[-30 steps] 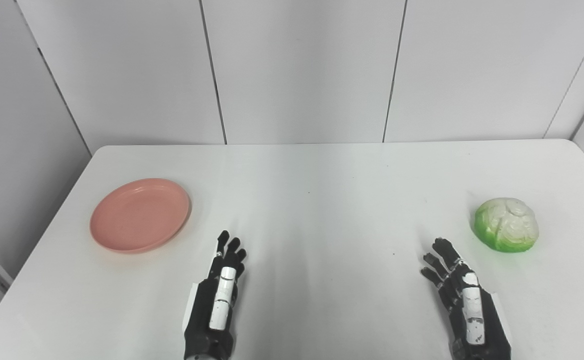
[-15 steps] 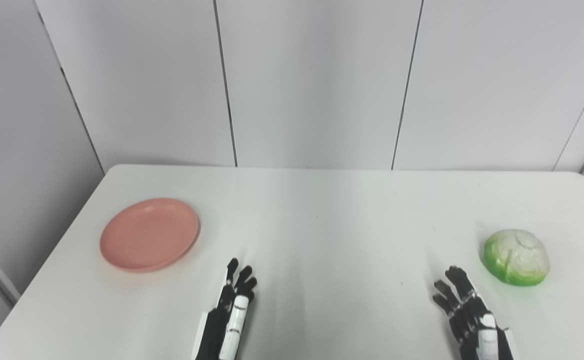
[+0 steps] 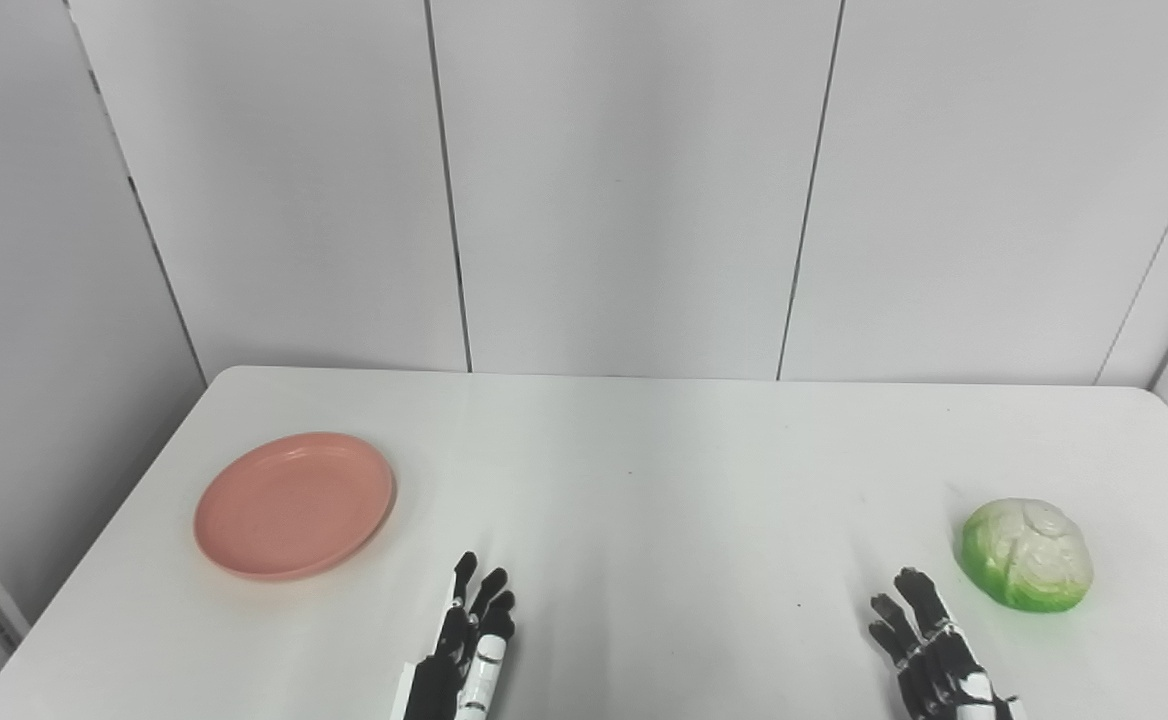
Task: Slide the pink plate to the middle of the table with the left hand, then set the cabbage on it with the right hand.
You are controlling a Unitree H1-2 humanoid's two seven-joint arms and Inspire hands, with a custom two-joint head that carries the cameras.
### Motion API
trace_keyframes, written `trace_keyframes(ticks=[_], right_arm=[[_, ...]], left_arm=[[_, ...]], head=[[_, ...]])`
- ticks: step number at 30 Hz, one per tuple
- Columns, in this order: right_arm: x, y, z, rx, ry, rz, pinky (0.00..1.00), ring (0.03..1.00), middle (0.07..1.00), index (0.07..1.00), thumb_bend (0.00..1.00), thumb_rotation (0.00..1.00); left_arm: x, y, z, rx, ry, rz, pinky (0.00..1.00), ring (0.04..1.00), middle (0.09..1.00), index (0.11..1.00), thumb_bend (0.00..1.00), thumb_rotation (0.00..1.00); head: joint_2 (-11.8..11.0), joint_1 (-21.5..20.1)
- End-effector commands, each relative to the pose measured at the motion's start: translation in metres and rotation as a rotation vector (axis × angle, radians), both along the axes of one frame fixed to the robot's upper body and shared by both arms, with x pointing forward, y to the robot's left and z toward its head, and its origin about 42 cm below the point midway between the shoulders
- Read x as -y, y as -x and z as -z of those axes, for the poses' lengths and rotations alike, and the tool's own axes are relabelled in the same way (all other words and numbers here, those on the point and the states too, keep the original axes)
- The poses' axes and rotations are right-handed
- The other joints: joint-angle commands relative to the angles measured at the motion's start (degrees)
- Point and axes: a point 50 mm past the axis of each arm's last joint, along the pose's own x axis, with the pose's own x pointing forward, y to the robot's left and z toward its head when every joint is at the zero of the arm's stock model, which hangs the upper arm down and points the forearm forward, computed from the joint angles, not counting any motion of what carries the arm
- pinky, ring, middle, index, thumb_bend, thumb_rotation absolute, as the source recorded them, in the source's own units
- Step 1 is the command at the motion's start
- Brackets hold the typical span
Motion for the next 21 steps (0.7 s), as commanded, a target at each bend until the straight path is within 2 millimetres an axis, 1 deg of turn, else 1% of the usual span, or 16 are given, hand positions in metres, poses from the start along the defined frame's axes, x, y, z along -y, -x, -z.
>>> trace_keyframes(ticks=[1,2,5,7,9,12,13,14,15,17,18,21], right_arm=[[0.005,0.024,0.03,-0.143,-0.004,0.042,0.93,0.905,0.957,0.899,0.74,1.0],[0.004,0.024,0.031,-0.143,-0.004,0.039,0.93,0.905,0.956,0.898,0.75,1.0],[0.0,0.024,0.031,-0.142,-0.005,0.033,0.92,0.896,0.951,0.897,0.74,1.0],[-0.001,0.023,0.031,-0.141,-0.006,0.03,0.92,0.896,0.951,0.9,0.73,1.0],[-0.002,0.023,0.032,-0.141,-0.008,0.033,0.92,0.892,0.949,0.898,0.72,1.0],[-0.004,0.023,0.031,-0.14,-0.013,0.032,0.91,0.891,0.95,0.9,0.72,1.0],[-0.006,0.023,0.031,-0.14,-0.013,0.03,0.91,0.894,0.951,0.901,0.72,1.0],[-0.006,0.024,0.031,-0.14,-0.013,0.029,0.91,0.895,0.951,0.9,0.72,1.0],[-0.008,0.024,0.031,-0.142,-0.014,0.028,0.91,0.896,0.951,0.9,0.72,1.0],[-0.009,0.024,0.03,-0.143,-0.016,0.025,0.91,0.899,0.953,0.9,0.76,1.0],[-0.01,0.024,0.03,-0.143,-0.018,0.023,0.91,0.896,0.949,0.894,0.77,1.0],[-0.01,0.024,0.029,-0.144,-0.018,0.015,0.91,0.897,0.952,0.897,0.78,1.0]], left_arm=[[-0.015,0.017,0.008,0.03,-0.098,-0.017,0.76,0.814,0.84,0.924,0.55,0.76],[-0.015,0.012,0.003,0.06,-0.11,-0.014,0.75,0.812,0.839,0.922,0.55,0.76],[-0.017,-0.011,-0.022,0.15,-0.091,-0.024,0.71,0.797,0.832,0.913,0.58,0.77],[-0.02,-0.03,-0.045,0.227,-0.081,-0.035,0.67,0.754,0.8,0.871,0.64,0.76],[-0.025,-0.046,-0.064,0.297,-0.085,-0.042,0.66,0.741,0.788,0.858,0.7,0.79],[-0.032,-0.065,-0.092,0.389,-0.12,-0.029,0.66,0.754,0.797,0.881,0.74,0.83],[-0.036,-0.07,-0.1,0.411,-0.134,-0.024,0.69,0.776,0.814,0.9,0.76,0.84],[-0.038,-0.073,-0.104,0.422,-0.142,-0.02,0.71,0.786,0.821,0.907,0.77,0.85],[-0.042,-0.081,-0.113,0.445,-0.151,-0.023,0.72,0.792,0.826,0.912,0.78,0.85],[-0.05,-0.094,-0.128,0.481,-0.176,-0.035,0.73,0.8,0.833,0.902,0.78,0.85],[-0.054,-0.1,-0.136,0.498,-0.197,-0.045,0.73,0.802,0.832,0.883,0.78,0.88],[-0.062,-0.116,-0.152,0.533,-0.241,-0.069,0.7,0.792,0.825,0.855,0.78,0.9]], head=[[0.0,0.0],[-0.1,-0.1],[-0.2,-0.2],[-0.2,0.0],[-0.2,0.2],[-0.1,0.2],[0.0,-0.1],[0.0,-0.1],[0.1,-0.3],[0.2,-0.3],[0.3,-0.3],[0.3,-0.3]])
